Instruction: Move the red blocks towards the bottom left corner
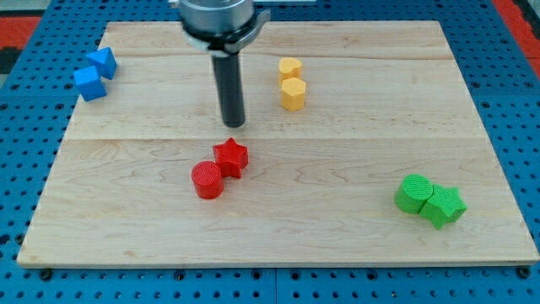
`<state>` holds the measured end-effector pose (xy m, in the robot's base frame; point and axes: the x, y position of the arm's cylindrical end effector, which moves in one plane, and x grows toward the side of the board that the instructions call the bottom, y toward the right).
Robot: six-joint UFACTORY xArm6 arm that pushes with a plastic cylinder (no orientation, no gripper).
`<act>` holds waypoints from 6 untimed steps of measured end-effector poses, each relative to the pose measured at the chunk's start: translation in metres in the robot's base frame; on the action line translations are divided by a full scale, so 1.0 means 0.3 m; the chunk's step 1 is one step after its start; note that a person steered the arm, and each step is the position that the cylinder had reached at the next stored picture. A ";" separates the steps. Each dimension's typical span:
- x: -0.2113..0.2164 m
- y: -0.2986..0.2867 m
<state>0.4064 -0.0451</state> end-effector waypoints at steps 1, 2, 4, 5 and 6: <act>0.035 0.081; 0.153 0.082; 0.314 -0.034; 0.409 -0.077; 0.503 -0.117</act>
<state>0.5573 -0.0802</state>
